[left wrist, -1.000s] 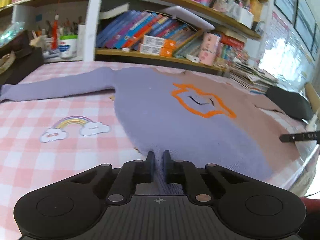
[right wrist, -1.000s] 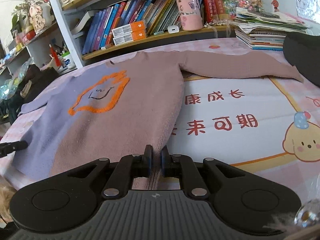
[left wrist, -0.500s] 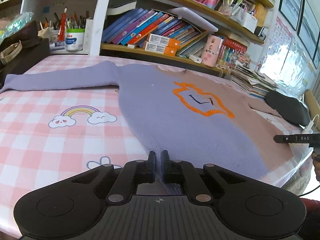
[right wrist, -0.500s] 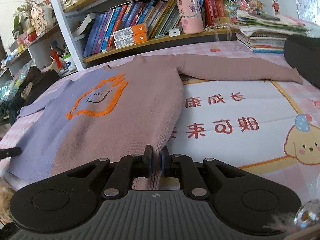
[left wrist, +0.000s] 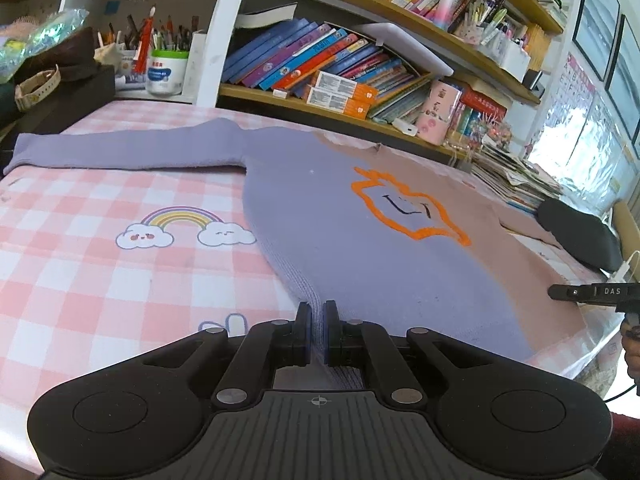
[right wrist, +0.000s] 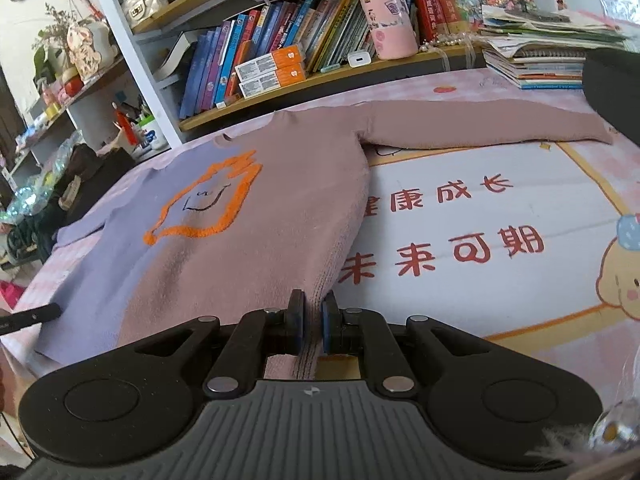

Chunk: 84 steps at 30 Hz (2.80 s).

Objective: Fold clothes
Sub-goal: 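Pinch the sweater hem with both grippers, holding it flat, then open both grippers and move the left gripper to the lavender sleeve cuff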

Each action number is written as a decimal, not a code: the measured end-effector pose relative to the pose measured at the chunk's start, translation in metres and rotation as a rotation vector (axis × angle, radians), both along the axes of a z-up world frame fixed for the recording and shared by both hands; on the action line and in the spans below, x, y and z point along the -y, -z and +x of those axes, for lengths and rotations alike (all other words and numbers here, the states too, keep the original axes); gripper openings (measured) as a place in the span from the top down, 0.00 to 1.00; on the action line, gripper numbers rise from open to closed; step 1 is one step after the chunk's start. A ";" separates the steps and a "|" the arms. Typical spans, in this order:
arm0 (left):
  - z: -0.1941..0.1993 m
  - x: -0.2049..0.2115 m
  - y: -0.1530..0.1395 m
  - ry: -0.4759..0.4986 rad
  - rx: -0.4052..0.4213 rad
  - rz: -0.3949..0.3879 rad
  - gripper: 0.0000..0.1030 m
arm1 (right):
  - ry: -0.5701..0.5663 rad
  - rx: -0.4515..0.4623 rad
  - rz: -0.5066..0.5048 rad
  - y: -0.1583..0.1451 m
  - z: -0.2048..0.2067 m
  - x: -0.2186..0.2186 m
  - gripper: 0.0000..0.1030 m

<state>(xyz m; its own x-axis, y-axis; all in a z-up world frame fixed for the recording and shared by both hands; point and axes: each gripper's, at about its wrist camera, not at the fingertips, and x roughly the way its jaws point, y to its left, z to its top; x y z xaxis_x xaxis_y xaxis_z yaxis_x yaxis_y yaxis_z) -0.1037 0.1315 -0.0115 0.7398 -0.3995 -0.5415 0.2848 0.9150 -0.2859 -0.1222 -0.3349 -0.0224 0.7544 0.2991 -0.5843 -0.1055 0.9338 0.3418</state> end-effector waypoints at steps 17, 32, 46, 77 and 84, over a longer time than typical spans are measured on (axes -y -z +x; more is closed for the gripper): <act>0.000 -0.005 -0.001 0.008 -0.001 0.005 0.88 | 0.007 0.010 -0.068 -0.003 -0.003 -0.007 0.82; 0.005 -0.003 0.003 -0.004 0.012 0.011 0.93 | -0.007 0.043 -0.119 0.000 -0.006 -0.014 0.91; 0.042 0.005 0.002 -0.003 0.019 0.065 0.93 | 0.012 0.053 -0.180 0.000 0.034 -0.022 0.91; 0.037 -0.045 -0.022 -0.198 0.093 0.067 0.40 | -0.031 0.192 -0.293 -0.027 0.023 -0.040 0.39; 0.080 -0.088 -0.027 -0.410 0.047 0.054 0.29 | -0.206 0.284 -0.336 -0.047 0.060 -0.076 0.24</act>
